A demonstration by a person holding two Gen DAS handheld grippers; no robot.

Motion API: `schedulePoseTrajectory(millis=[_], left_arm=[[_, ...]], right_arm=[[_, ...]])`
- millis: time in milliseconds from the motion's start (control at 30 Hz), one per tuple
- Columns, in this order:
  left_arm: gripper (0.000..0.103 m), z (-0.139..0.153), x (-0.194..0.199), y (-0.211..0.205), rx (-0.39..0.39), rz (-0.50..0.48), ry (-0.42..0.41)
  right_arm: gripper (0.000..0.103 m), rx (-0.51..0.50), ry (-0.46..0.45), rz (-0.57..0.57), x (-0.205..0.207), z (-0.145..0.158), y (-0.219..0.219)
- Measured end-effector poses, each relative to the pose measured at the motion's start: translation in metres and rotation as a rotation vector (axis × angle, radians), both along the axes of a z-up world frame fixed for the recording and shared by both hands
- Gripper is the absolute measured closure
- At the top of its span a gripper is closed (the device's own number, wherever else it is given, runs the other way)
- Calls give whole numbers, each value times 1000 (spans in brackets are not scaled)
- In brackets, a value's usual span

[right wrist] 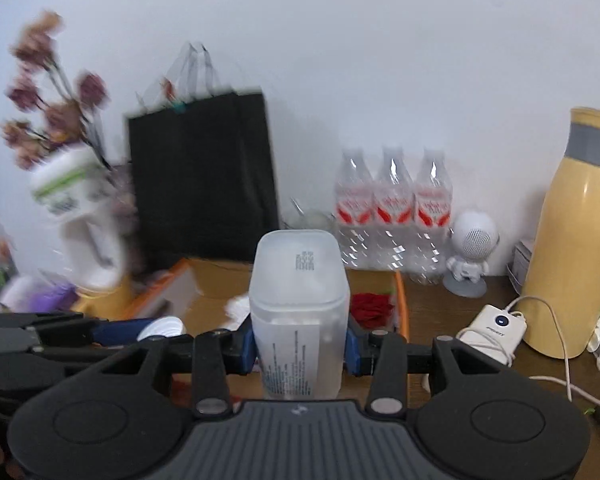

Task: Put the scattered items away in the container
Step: 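Carry the cap and tub over the box and open both grippers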

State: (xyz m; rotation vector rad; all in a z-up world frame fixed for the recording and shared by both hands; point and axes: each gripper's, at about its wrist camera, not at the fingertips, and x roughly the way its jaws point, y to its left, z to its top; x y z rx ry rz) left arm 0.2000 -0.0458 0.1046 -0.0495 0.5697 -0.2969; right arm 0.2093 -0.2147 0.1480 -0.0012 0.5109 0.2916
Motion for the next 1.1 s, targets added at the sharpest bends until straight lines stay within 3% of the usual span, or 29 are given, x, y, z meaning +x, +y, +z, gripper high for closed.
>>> schedulePoseTrajectory(millis=[267,533,733,833,967,1100], left_arm=[[62,-35,81,-20,55,39,183],[61,-70,99,-35,149,10,297],[55,-69,101,-27,102,-7,346],[47,-53,97,-25,124,-4,326],[19,-17,95,-20,156,14,312],[3,19,88,-7,166,34,312]], right_arm=[[63,-71,276,-25,90,-39,3],[62,-173,338,-55,99,-72,17],[60,-164,355,-56,101,-70,14],[57,-165,346,-51,100,-57,13],[45,-111,358,-37,100,-28,7],[40,8,427,-12,103,0,-3]])
